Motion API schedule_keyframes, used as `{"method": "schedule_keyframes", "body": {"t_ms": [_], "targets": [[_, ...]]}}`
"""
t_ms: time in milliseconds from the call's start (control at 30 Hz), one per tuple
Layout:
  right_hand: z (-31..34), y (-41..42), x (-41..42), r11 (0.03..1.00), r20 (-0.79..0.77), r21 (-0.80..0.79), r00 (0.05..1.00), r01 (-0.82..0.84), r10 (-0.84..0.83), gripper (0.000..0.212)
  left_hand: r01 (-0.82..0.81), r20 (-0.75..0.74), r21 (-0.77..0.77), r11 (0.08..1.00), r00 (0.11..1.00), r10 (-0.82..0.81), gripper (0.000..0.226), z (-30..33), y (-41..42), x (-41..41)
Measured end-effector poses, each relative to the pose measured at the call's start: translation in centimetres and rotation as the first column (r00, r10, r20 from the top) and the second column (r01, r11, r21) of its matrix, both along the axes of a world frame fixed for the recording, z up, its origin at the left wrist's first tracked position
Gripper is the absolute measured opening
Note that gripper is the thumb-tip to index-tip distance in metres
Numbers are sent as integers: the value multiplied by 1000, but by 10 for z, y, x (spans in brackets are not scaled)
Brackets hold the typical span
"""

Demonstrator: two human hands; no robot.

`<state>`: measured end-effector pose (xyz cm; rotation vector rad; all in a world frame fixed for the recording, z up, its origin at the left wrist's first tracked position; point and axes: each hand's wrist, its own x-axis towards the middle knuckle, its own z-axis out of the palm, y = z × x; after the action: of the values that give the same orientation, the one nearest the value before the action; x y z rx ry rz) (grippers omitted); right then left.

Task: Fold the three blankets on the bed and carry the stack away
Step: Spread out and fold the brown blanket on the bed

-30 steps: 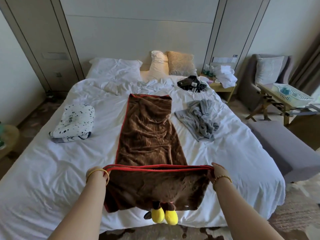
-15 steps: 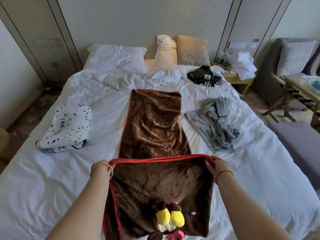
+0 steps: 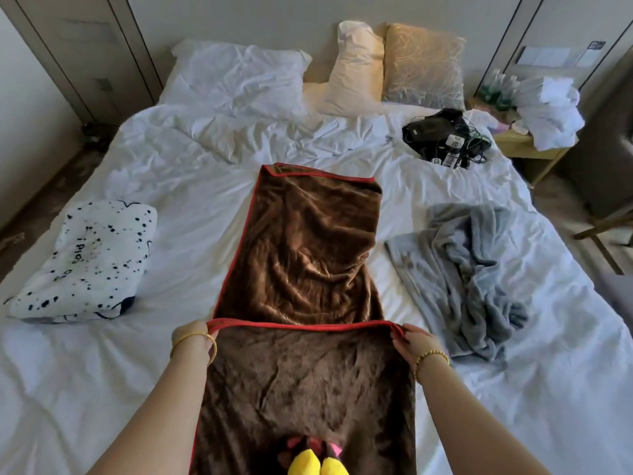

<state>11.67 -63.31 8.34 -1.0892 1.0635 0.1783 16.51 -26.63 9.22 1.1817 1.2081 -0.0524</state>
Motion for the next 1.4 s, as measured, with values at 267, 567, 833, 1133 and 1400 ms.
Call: {"method": "schedule_keyframes", "body": {"t_ms": [267,567,833,1133,1400], "targets": [[-65,33,26,442,-366,-462,620,-768,694,51,850,-556,300,433,525,-645,46,-62,-40,21],[-118,46,109,65,-742,-313,287,-947,605,40,952,-612,303,-52,153,-776,52,-111,-77,121],[-134,39,291,-79,-564,-732,536,-677,628,46,876,-639,406,-260,69,-766,57,-140,-94,284],[-190,23,462,-293,-641,-689,369,-663,673,58,868,-684,374,-327,20,-729,62,-195,-134,429],[-216,-20,526,-359,-588,-809,608,-466,533,66,924,-772,202,-325,-54,-634,71,-263,-144,466]]}}
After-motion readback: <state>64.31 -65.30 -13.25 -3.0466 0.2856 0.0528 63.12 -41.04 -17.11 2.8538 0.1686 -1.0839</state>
